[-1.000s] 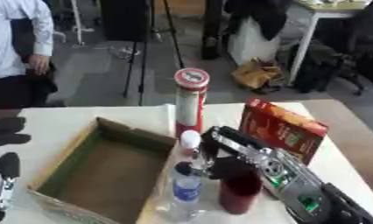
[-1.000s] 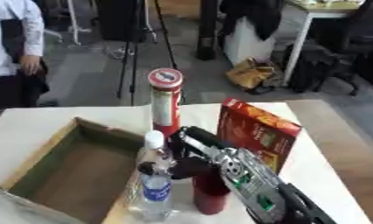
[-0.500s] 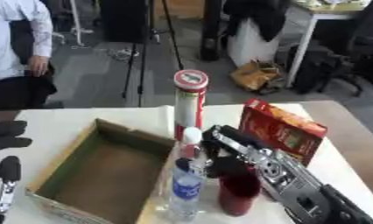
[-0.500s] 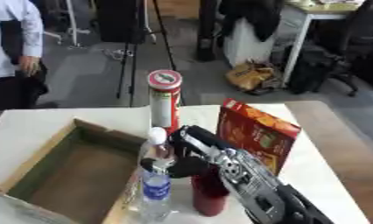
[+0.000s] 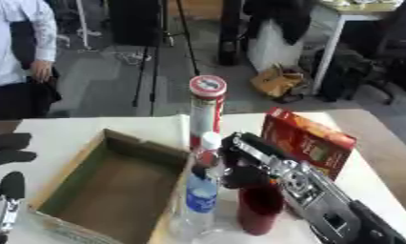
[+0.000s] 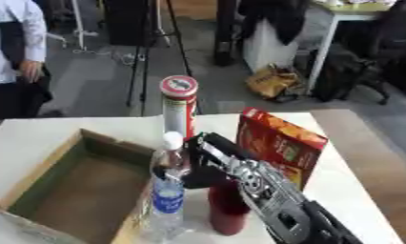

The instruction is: Pick up objects on the table and place them in the box.

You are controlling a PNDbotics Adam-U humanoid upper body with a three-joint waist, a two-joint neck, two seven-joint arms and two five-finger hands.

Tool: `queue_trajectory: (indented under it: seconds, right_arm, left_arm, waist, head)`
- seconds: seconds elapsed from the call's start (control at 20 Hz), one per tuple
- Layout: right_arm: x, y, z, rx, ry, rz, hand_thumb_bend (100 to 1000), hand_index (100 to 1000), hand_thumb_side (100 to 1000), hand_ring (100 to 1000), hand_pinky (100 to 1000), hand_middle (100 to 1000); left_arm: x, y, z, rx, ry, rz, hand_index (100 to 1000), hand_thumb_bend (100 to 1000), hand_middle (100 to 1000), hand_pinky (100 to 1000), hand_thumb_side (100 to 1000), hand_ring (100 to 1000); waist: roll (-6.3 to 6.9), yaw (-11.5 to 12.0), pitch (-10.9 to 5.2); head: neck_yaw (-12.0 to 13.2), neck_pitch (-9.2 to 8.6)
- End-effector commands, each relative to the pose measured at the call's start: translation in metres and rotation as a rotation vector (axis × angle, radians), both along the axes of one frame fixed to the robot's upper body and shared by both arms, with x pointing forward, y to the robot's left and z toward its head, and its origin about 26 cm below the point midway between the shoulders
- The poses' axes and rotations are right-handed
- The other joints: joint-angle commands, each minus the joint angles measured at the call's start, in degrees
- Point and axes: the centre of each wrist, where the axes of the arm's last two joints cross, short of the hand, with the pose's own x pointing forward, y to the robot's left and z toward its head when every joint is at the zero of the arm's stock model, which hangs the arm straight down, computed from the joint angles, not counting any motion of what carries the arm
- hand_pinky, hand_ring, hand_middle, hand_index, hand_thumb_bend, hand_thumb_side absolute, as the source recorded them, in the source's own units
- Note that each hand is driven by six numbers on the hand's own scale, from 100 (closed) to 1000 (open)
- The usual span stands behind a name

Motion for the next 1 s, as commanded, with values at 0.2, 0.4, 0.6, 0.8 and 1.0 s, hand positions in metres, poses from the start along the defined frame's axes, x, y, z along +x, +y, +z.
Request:
queue_trajectory:
  seconds: [0.2, 0.4, 0.6, 0.8, 1.0]
  right_arm:
    - [-0.006, 0.003, 0.027, 0.038, -0.082, 0.015, 405, 462, 701, 529, 573, 335]
    - [-0.009, 0.004, 0.036, 0.059, -0.113, 0.013, 403, 460, 704, 529, 574, 333]
    - [-0.012, 0.007, 0.047, 0.063, -0.146, 0.019, 398, 460, 709, 530, 577, 332]
    - [-0.015, 0.01, 0.065, 0.059, -0.191, 0.028, 390, 460, 717, 531, 581, 331]
    - [-0.017, 0.014, 0.078, 0.058, -0.219, 0.037, 383, 460, 721, 531, 583, 331]
  left_arm:
    - [-0.002, 0.0, 0.005, 0.011, -0.013, -0.01, 754, 100, 796, 839, 802, 807]
    - [-0.002, 0.0, 0.005, 0.015, -0.009, -0.01, 754, 100, 796, 839, 800, 807]
    - [-0.002, 0.0, 0.005, 0.019, -0.005, -0.012, 754, 100, 796, 839, 799, 807]
    - [-0.002, 0.001, 0.004, 0.024, 0.001, -0.012, 755, 100, 796, 838, 798, 808]
    - [-0.003, 0.001, 0.004, 0.028, 0.005, -0.011, 755, 100, 797, 838, 799, 808]
  waist:
    - [0.06, 0.0, -1.2]
    - [-0.01, -0.1, -1.36]
    - [-0.19, -0.2, -1.5]
    - [-0.53, -0.3, -1.82]
    - [-0.85, -0.3, -2.08]
  head:
    - [-0.1, -0.63]
    - [0.0, -0.59]
    - [0.0, -0.5]
    - [0.6, -0.28]
    - [1.0, -0.25]
